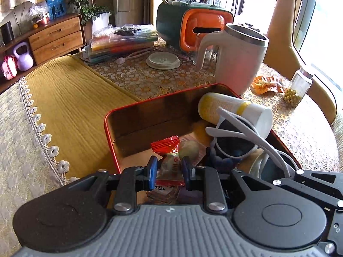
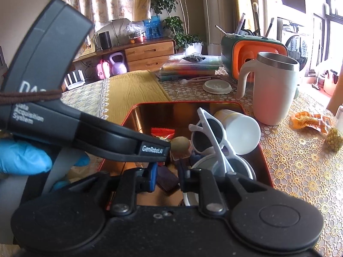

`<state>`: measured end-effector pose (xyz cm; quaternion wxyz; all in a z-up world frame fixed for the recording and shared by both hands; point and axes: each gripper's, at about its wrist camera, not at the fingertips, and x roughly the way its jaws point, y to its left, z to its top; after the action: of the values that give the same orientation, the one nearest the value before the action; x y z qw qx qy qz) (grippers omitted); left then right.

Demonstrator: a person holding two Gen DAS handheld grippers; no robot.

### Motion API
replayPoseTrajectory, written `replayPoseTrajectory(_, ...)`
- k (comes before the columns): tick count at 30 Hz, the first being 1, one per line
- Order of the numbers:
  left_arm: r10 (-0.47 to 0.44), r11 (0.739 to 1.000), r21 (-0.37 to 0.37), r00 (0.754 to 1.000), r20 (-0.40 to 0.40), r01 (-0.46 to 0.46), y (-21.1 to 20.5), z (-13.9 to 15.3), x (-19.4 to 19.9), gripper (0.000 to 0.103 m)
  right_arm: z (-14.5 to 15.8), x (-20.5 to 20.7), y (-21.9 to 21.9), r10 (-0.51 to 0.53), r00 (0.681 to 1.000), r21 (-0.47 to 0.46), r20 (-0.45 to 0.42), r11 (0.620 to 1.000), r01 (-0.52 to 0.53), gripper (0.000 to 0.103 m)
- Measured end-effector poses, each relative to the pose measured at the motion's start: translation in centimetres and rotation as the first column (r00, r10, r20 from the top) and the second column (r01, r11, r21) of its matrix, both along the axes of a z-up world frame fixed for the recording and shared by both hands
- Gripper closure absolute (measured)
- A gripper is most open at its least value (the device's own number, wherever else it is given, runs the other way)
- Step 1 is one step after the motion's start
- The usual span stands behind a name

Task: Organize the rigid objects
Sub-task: 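Open both tools to drop the candy packet and clipper into the box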

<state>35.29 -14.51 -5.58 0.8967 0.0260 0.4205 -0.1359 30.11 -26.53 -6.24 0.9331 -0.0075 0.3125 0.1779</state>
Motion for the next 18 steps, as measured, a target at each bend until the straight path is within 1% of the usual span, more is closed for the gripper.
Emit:
replayPoseTrajectory(2, 0.007, 1.000, -0.006, 1.000, 0.009, -0.007, 0.4, 0.5, -0.4, 0.079, 0.1, -0.2, 0.1, -0.002, 1.000, -0.005, 0.002, 1.000, 0.002, 0.082)
replayPoseTrajectory(4, 0.010, 1.000, -0.012, 1.000, 0.017, -0.010, 0.8, 0.9, -0.8, 0.079, 0.4, -0.4, 0.2, -0.002, 1.000, -0.005, 0.009, 1.000, 0.002, 0.077)
replayPoseTrajectory(6, 0.011, 1.000, -0.020, 1.000, 0.027, -0.010, 1.4, 1.5, -1.4, 0.078, 0.7, -0.8, 0.4, 0.001, 1.000, -0.004, 0.016, 1.000, -0.001, 0.070)
replayPoseTrajectory(9, 0.010, 1.000, -0.030, 0.999, 0.054, -0.008, 2.5, 2.4, -2.6, 0.071, 1.1, -1.5, 0.9, 0.009, 1.000, -0.013, 0.029, 1.000, -0.008, 0.063)
replayPoseTrajectory(11, 0.008, 0.999, -0.043, 0.998, 0.067, -0.005, 3.5, 3.1, -3.5, 0.058, 1.4, -2.0, 1.3, 0.019, 0.999, -0.012, 0.030, 1.000, -0.019, 0.058)
replayPoseTrajectory(12, 0.018, 0.999, -0.034, 0.997, 0.081, -0.015, 4.0, 3.5, -4.0, 0.044, 1.5, -2.3, 1.6, 0.023, 0.999, -0.016, 0.033, 1.000, -0.022, 0.054)
replayPoseTrajectory(13, 0.026, 0.999, -0.024, 0.995, 0.101, -0.023, 4.7, 3.9, -4.7, 0.034, 1.7, -2.7, 2.0, 0.029, 0.999, -0.021, 0.037, 0.999, -0.028, 0.052)
replayPoseTrajectory(14, 0.024, 1.000, -0.019, 0.993, 0.119, -0.022, 5.5, 4.2, -5.3, 0.032, 1.8, -3.0, 2.4, 0.039, 0.998, -0.022, 0.040, 0.999, -0.038, 0.048)
replayPoseTrajectory(16, 0.028, 1.000, -0.010, 0.990, 0.139, -0.027, 7.3, 4.9, -6.3, 0.031, 2.1, -3.8, 3.3, 0.062, 0.997, -0.020, 0.043, 0.998, -0.061, 0.041)
replayPoseTrajectory(18, 0.042, 0.999, 0.007, 0.988, 0.148, -0.043, 9.3, 5.3, -7.1, 0.030, 2.3, -4.5, 4.5, 0.086, 0.995, -0.016, 0.048, 0.996, -0.085, 0.030)
